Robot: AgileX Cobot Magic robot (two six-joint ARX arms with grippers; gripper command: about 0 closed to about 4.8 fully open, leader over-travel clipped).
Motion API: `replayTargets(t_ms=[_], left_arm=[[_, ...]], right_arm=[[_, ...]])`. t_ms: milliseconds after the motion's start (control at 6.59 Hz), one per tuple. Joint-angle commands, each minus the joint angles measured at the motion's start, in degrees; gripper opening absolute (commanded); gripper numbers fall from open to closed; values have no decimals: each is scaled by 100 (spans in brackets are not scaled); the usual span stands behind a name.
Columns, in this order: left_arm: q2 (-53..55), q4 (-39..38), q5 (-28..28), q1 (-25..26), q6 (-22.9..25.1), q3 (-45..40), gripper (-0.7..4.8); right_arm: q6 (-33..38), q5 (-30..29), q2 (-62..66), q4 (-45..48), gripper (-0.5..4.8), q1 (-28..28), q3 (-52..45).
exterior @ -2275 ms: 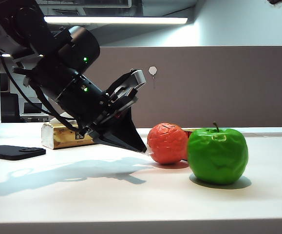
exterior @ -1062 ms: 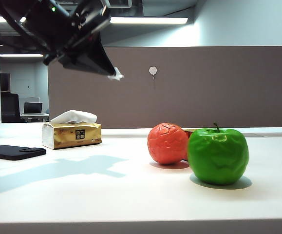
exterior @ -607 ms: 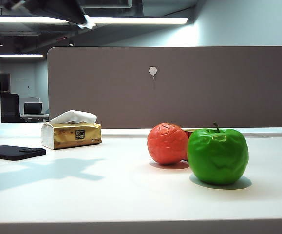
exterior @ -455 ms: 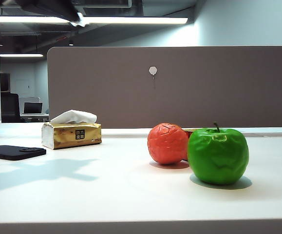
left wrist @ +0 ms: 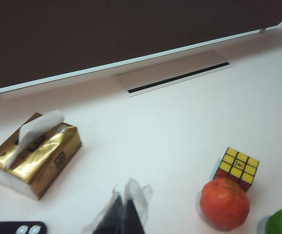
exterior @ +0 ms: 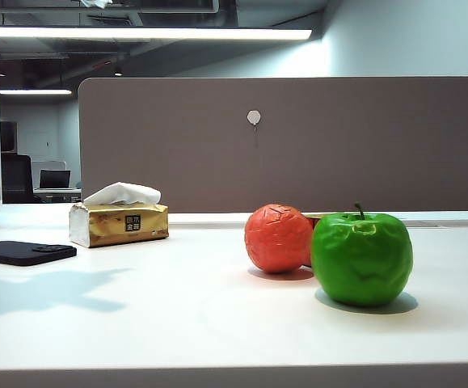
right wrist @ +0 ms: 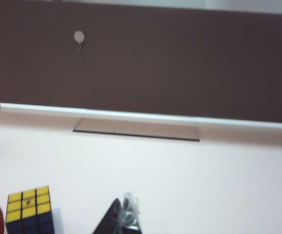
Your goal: Move all the fruits on the tabletop near the face of the Rubik's cube that has the color most similar to each fruit.
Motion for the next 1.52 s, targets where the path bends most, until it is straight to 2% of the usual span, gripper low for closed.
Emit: replayTargets(t_ms=[152,455,758,1214,1517], left_arm=[[-988,-560,-122,0,76,-208,-5],[-2151,-614,-140,0,-37,-1025,-5],[-2892,-616,-326,-2,-160,-1519,-5],[-3657,-621,-378,-2,-203,-2031,-5],[-3980,-625,-424,-4,-485,-2522,-5]], right_arm=[[-190,-1357,-4,516,-1,4,-321],[273,-1370,-4,911,-1,7,-514],[697,-1451,-4,1453,-1,7,-1117],[693,-1425,-7,1580,-1,7,-1482],[691,-1410,-7,1521,-1,7,-1482]])
